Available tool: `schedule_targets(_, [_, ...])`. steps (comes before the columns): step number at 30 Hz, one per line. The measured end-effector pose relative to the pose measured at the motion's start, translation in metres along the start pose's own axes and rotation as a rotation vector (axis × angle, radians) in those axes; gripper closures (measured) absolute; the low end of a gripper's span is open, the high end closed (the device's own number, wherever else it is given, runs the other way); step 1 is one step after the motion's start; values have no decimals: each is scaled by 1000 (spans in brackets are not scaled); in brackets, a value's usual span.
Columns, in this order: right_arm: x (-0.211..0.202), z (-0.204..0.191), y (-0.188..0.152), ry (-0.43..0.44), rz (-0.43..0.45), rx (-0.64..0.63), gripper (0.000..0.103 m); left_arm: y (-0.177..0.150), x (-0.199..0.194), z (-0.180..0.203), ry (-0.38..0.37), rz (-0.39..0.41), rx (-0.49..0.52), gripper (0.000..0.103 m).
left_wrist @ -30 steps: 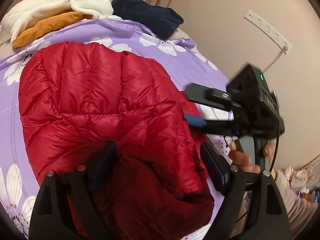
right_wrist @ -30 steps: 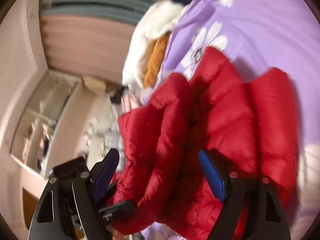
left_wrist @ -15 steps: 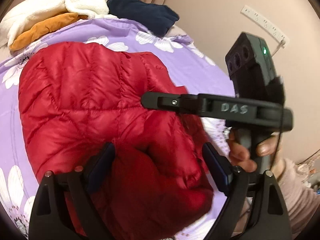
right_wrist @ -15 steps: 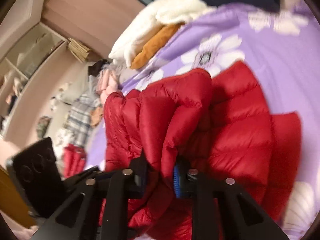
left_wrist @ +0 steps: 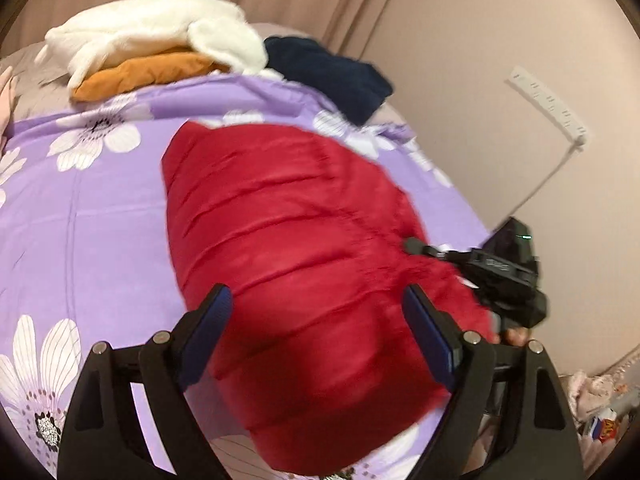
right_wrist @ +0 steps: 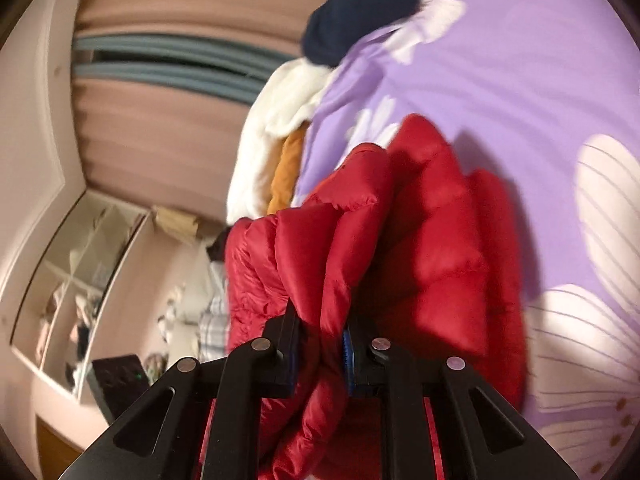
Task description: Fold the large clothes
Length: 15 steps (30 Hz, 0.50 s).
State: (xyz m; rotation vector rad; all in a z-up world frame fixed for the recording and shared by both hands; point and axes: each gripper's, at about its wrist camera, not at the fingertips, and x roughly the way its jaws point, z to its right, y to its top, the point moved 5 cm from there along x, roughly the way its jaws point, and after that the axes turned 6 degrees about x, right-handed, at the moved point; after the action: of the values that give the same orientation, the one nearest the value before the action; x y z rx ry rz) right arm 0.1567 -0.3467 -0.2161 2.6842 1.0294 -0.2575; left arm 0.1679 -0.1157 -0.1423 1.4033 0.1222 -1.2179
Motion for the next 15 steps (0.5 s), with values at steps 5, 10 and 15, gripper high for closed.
schedule_targets(5, [1, 11, -1, -69, 27, -8, 85, -3, 36, 9, 117, -84, 91, 17])
schedule_targets(10, [3, 20, -3, -122, 25, -36, 86, -15, 60, 1, 165, -153, 128, 11])
schedule_targets(15, [3, 22, -4, -150, 17, -72, 85, -19, 65, -2, 170, -173, 138, 8])
